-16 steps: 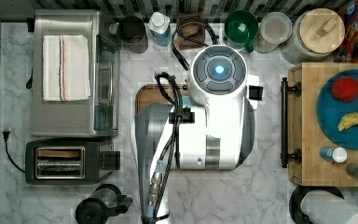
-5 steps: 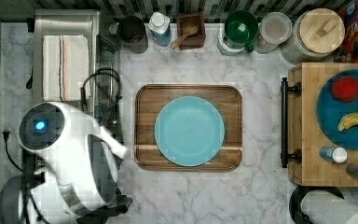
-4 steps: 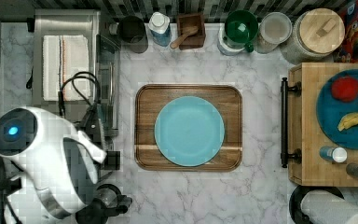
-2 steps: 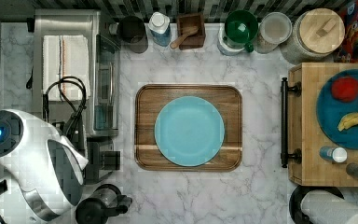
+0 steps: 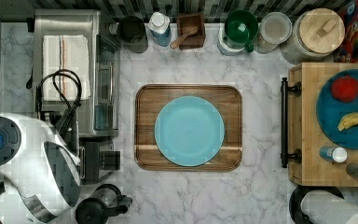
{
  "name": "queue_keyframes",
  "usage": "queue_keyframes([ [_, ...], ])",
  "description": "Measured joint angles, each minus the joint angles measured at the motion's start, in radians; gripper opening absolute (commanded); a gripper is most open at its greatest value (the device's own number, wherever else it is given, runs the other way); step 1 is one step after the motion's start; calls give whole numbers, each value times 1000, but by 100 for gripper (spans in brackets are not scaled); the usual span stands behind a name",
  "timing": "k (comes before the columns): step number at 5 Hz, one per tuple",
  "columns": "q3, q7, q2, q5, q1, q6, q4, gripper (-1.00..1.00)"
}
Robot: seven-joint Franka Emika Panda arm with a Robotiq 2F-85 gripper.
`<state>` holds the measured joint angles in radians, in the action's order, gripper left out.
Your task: Pick up the toast.
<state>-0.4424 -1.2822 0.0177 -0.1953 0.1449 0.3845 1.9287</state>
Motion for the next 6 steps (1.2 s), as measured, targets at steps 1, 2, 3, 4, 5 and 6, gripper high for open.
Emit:
queue_keyframes([
  [1,-4,-58,-5,1,0,2,0,100],
  [2,-13,-74,-27,0,9,-8,0,100],
  [3,-42,-90,-73,-1,17,-14,-2,100],
  [4,-57,-100,-113,-1,38,5,19,100],
  [5,-55,-130,-123,-1,41,8,61,-49],
  [6,-54,-172,-139,-1,42,8,75,-100],
])
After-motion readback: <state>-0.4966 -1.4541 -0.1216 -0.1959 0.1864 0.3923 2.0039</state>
